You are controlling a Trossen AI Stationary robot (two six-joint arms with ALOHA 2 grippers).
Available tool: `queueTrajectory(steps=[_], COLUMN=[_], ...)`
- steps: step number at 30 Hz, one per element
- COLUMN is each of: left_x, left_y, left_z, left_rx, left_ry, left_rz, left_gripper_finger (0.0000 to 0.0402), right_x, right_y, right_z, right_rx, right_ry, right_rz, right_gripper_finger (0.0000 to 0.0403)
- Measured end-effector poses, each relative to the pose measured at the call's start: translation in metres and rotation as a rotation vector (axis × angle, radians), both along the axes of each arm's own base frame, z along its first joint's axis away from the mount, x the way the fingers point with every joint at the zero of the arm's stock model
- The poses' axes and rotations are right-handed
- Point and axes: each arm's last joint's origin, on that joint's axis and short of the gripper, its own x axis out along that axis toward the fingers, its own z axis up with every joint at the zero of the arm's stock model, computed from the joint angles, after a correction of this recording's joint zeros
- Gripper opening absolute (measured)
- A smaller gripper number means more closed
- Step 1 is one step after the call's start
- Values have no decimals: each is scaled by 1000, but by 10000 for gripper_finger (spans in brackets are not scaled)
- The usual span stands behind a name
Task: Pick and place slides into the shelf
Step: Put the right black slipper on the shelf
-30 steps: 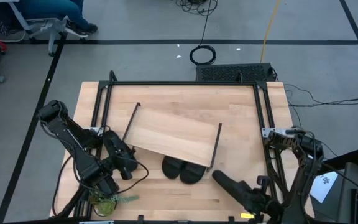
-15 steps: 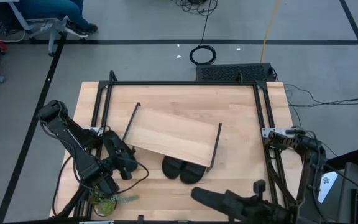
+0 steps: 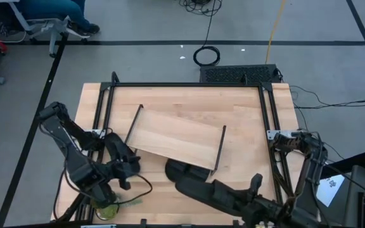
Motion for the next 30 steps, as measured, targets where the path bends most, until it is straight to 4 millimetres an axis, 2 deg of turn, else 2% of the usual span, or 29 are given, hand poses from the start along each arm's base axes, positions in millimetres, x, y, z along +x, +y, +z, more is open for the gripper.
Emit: queueTrajectory(steps=[4, 6, 10, 18, 21, 26, 30], left_x=[-11, -16, -23, -20, -15, -13, -26], left_y=[9, 15, 27, 50, 59, 82, 102], left_z=[26, 30, 34, 7, 5, 14, 31], left_rx=[35, -3, -59, -14, -6, 9, 58], left_ry=[-35, -73, -98, -140, -177, -224, -294], left_rz=[65, 139, 164, 291, 348, 419, 410], left_gripper_finger=[21, 20, 4, 1, 1, 0, 0], right_x=[6, 7, 4, 1, 4, 7, 8], right_y=[-4, -8, -16, -29, -32, -34, -35], right_z=[3, 7, 19, 33, 33, 33, 33], right_rx=[-37, -44, -52, -94, -109, -111, -125], right_ry=[-12, -30, -66, -78, -68, -45, -30], right_rz=[2, -2, -4, 2, -2, -3, 4], right_gripper_finger=[0, 0, 0, 0, 0, 0, 0])
